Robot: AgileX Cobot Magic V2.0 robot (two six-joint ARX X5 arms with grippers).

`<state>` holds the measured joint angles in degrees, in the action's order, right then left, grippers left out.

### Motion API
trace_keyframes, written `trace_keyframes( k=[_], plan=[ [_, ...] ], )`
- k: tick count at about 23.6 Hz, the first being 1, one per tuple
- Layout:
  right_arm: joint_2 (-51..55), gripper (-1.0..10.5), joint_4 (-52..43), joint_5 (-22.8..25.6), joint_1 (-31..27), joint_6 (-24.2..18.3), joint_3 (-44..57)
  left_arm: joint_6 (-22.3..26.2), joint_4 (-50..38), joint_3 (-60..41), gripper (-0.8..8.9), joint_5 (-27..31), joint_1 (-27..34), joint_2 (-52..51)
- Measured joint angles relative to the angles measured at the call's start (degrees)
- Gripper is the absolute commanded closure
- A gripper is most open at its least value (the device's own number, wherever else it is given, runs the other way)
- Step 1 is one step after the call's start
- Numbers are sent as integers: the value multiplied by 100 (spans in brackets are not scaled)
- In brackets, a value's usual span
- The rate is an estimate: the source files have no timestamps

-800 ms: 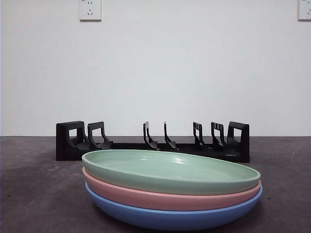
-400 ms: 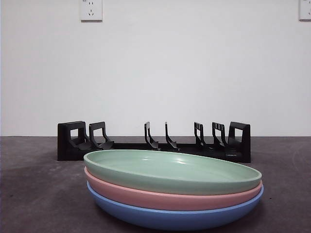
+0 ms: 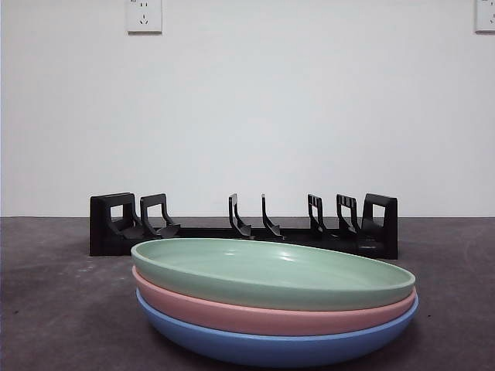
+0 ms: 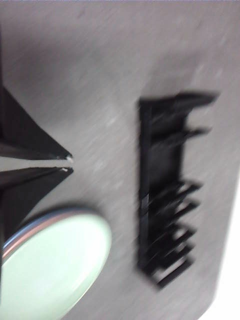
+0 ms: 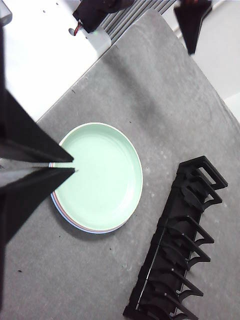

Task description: Place the plate

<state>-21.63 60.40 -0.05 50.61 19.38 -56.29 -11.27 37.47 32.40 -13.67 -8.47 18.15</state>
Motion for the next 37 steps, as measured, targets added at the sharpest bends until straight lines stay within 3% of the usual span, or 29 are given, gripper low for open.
trace_keyframes(
  k=[3, 6, 9, 18, 23, 37],
  plan=[
    [0, 931, 0, 0, 0, 0, 0, 229, -1976, -1425, 792, 46, 413, -627],
    [0, 931, 0, 2, 0, 0, 0, 393, -3021, -2511, 793, 55, 553, -1215],
    [0, 931, 0, 2, 0, 0, 0, 426, -3001, -3016, 793, 256, 584, -1550],
    [-2, 931, -7, 0, 0, 0, 0, 487, -2699, -3056, 792, 1495, 621, -1790],
    [-2, 931, -7, 0, 0, 0, 0, 748, -2697, -3056, 792, 1504, 621, -1790],
    [-2, 931, -9, 0, 0, 0, 0, 769, -2697, -3056, 792, 1504, 621, -1790]
  ],
)
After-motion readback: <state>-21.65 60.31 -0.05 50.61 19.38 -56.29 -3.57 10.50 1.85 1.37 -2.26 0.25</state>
